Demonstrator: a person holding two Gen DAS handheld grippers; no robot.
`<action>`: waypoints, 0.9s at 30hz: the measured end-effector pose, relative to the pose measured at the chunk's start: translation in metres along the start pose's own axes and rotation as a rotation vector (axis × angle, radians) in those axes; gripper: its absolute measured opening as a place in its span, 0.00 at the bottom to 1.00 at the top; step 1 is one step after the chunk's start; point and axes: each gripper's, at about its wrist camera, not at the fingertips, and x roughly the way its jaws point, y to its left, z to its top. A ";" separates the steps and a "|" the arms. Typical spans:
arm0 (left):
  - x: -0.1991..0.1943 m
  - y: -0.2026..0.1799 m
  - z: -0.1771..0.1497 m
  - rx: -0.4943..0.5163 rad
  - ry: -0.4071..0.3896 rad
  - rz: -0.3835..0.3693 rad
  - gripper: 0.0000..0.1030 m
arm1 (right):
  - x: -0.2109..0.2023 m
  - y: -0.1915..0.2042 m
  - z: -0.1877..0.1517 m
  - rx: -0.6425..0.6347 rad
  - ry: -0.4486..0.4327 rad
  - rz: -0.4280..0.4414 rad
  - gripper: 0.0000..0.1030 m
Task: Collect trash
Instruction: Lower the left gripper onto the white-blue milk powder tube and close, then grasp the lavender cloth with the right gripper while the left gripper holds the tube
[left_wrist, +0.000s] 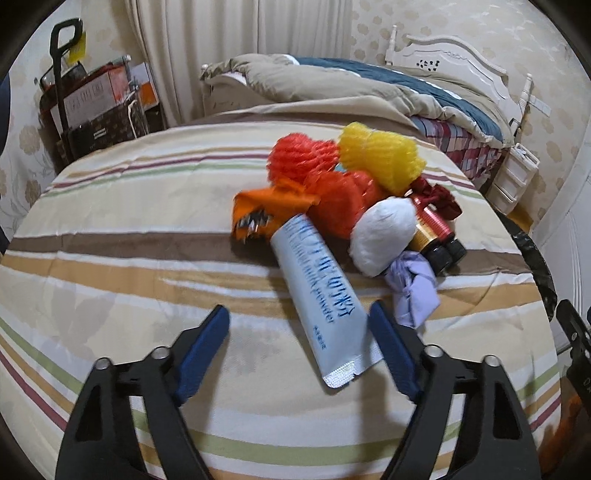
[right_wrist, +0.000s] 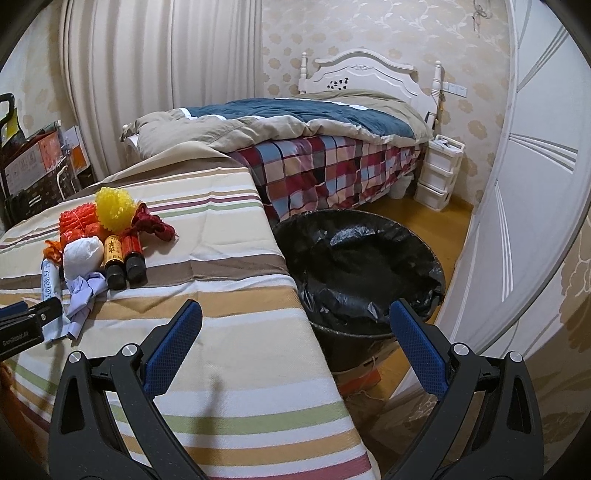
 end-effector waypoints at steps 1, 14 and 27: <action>-0.001 0.003 -0.001 -0.004 0.001 0.001 0.72 | 0.000 0.000 0.000 0.000 0.001 0.000 0.96; 0.003 0.003 0.011 0.025 -0.025 0.034 0.63 | 0.003 0.009 0.000 -0.020 0.006 0.015 0.96; -0.015 0.012 -0.003 0.063 -0.059 -0.032 0.33 | 0.004 0.061 0.006 -0.103 0.035 0.130 0.96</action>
